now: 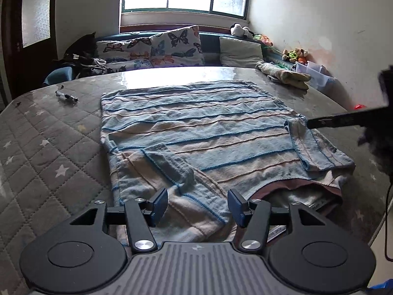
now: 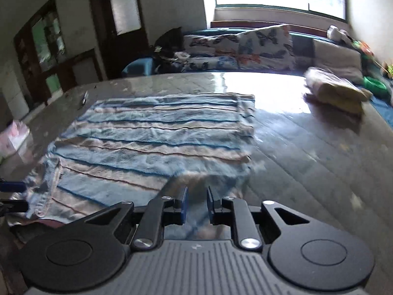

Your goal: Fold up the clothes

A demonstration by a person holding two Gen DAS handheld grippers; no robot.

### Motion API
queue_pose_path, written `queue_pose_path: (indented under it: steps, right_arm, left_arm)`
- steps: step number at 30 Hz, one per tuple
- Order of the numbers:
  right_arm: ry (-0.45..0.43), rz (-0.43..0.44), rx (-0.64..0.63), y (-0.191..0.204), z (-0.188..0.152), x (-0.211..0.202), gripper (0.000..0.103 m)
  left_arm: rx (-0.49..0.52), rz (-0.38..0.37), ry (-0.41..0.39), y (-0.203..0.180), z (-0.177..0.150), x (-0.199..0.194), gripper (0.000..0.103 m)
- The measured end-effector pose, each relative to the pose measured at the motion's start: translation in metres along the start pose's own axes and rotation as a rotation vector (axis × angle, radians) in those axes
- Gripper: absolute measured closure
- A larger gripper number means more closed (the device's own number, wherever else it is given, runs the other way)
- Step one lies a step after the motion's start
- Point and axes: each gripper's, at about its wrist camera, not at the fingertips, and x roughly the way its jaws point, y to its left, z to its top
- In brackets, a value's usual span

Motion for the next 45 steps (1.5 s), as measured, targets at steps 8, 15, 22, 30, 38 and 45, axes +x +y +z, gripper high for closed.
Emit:
queue_pose_path:
  steps: [8,15,22,30,38,45]
  right_arm:
    - [0.026,-0.045,0.030,-0.015,-0.002,0.006,0.085]
    - [0.060,-0.006,-0.083,0.004,-0.029,-0.035,0.072]
    - [0.068,-0.025,-0.095,0.009,-0.057,-0.054,0.067]
    - [0.072,-0.032,-0.014,0.000,-0.063,-0.058,0.067]
    - [0.075,-0.037,-0.008,0.003,-0.067,-0.061,0.073]
    - [0.081,-0.041,-0.012,0.009,-0.071,-0.065,0.086]
  left_arm:
    - [-0.031,0.049,0.019,0.017,-0.008,-0.008,0.046]
    - [-0.036,0.047,0.046,0.020,-0.019,-0.018,0.043]
    - [-0.055,0.048,0.051,0.021,-0.022,-0.022,0.043]
    - [-0.080,0.064,0.066,0.026,-0.027,-0.027,0.043]
    - [-0.095,0.063,0.076,0.031,-0.030,-0.025,0.043]
    - [-0.084,0.060,0.076,0.037,-0.036,-0.030,0.048]
